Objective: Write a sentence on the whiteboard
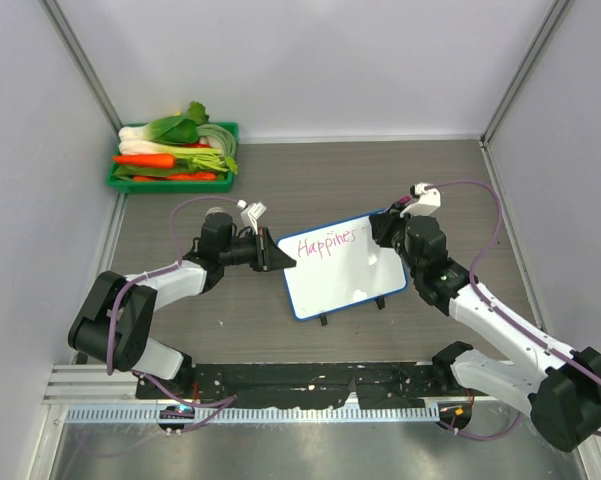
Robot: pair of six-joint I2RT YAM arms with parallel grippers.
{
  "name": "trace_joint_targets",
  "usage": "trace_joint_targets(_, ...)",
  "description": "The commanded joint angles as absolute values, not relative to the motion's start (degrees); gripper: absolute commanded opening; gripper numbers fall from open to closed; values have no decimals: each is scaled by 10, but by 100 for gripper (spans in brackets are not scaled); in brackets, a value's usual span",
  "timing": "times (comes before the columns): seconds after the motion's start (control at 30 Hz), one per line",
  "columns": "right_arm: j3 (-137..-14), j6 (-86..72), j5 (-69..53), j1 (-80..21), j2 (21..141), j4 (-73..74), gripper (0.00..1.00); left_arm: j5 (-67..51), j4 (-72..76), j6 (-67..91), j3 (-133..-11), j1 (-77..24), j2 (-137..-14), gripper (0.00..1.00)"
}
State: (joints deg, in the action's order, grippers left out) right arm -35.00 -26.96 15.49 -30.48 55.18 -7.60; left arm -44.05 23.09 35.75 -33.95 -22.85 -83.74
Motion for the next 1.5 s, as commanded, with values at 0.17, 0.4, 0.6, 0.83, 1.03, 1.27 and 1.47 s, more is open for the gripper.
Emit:
trace_joint_targets(0.17, -392, -267, 156, -291, 591, -99, 1, -383, 198, 304, -345, -229, -843, 0)
trace_joint_targets(0.4, -389, -268, 150, -293, 604, -102, 2, -383, 198, 304, -345, -229, -845, 0)
trace_joint_targets(0.6, -388, -267, 148, -291, 611, -98, 1, -383, 198, 305, -344, -229, -843, 0)
trace_joint_targets(0.83, -380, -266, 119, -291, 606, -95, 1, -383, 198, 305, -345, -229, -845, 0)
trace_joint_targets(1.03, -367, -264, 120, -290, 596, -80, 2, -382, 197, 304, -345, -229, -843, 0)
trace_joint_targets(1.27, -353, -259, 137, -291, 584, -59, 1, -381, 197, 306, -345, -229, -846, 0)
trace_joint_targets(1.47, -349, -258, 154, -292, 577, -46, 1, -381, 198, 306, -345, -229, -847, 0)
